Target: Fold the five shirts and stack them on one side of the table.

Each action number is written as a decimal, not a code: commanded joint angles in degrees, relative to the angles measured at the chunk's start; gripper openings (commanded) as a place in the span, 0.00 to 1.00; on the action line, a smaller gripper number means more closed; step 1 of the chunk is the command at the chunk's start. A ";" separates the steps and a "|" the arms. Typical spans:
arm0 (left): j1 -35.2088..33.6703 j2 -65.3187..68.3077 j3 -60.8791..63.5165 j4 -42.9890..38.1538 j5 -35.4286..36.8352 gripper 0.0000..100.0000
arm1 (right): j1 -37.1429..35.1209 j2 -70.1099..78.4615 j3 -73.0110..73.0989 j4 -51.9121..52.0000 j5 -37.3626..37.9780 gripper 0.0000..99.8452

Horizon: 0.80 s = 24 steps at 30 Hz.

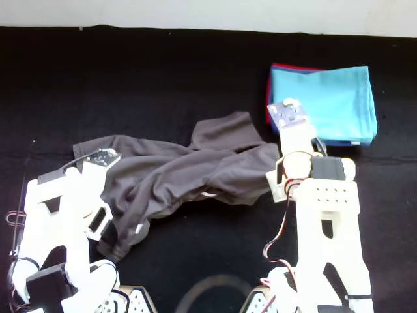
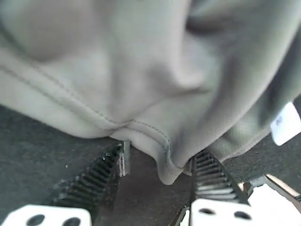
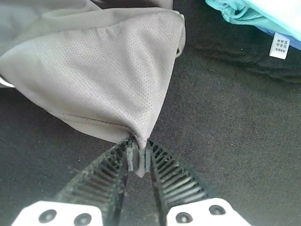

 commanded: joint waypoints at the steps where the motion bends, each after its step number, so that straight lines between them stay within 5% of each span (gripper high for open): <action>1: 4.53 -0.31 0.84 0.26 -0.09 0.21 | 0.13 -1.27 -2.59 0.22 -0.09 0.01; 5: 7.34 -0.31 1.63 1.05 1.32 0.18 | 0.13 -1.63 -2.59 0.22 -0.09 0.01; 9: 7.25 -0.75 0.40 1.14 1.49 0.00 | 0.13 -1.89 -2.59 0.13 -0.09 0.01; 18: 4.70 -0.84 -21.67 21.27 1.32 0.01 | 0.04 -1.27 -2.95 -7.69 -6.59 0.01; 24: 1.54 -0.75 -39.69 28.40 1.14 0.01 | 0.04 3.30 -15.96 -8.84 -6.51 0.01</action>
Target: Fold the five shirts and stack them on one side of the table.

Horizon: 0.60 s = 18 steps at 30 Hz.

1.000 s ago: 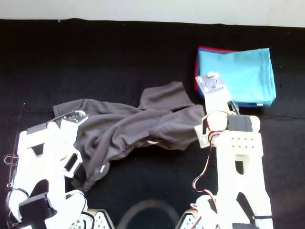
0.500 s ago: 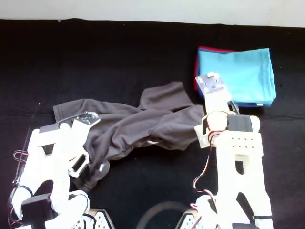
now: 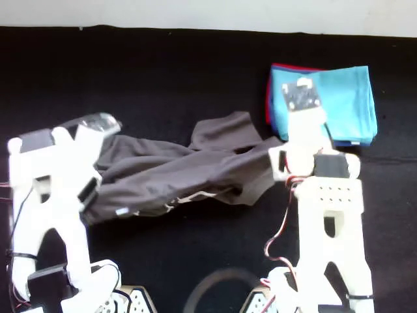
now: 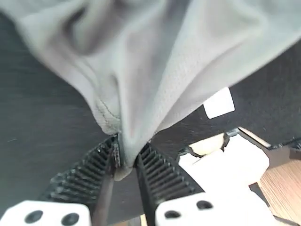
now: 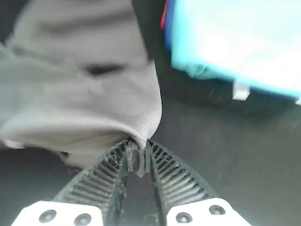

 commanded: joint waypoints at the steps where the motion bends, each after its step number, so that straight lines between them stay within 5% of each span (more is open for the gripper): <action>1: -1.10 -0.66 -11.21 3.16 0.09 0.01 | 0.04 3.91 -11.56 -0.84 -0.70 0.01; 9: -0.40 -0.13 -12.70 2.11 0.09 0.01 | -0.84 19.21 -35.21 10.15 -0.70 0.01; 18: 0.04 -0.13 9.63 -19.16 0.18 0.06 | -2.07 25.80 -36.44 11.12 -0.70 0.01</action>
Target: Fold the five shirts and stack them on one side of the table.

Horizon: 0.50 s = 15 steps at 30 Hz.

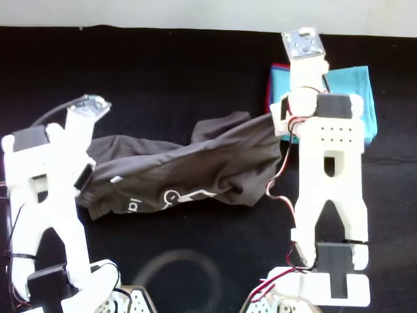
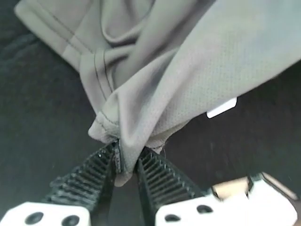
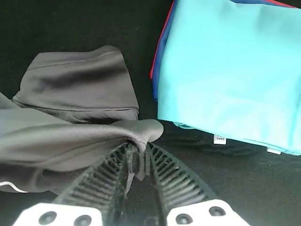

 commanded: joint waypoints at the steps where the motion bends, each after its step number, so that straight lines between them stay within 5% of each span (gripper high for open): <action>1: 0.84 -0.22 7.69 -8.88 0.18 0.10 | -2.33 0.04 -2.86 0.31 -0.44 0.01; 7: 0.13 -0.75 15.60 -17.58 0.18 0.18 | -8.04 0.31 -2.77 1.54 -0.53 0.01; 15: -1.19 -1.01 7.78 -4.13 0.35 0.18 | -8.92 0.31 -2.77 1.63 -0.62 0.01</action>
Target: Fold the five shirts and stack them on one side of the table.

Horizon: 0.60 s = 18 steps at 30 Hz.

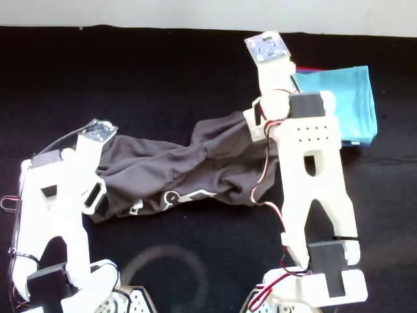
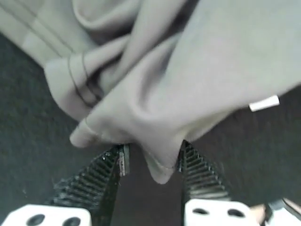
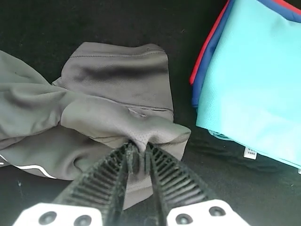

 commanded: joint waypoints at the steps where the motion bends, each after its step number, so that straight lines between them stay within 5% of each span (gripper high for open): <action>1: -1.10 -1.80 -7.52 8.53 0.35 0.18 | -0.66 -0.13 -2.68 0.31 -0.62 0.01; 9: -0.48 -17.89 -14.29 24.00 0.35 0.18 | -0.66 -0.31 -2.95 3.30 -0.44 0.01; 18: 4.79 -27.65 14.55 -1.85 0.18 0.18 | 2.86 -0.40 -3.12 5.49 -0.44 0.01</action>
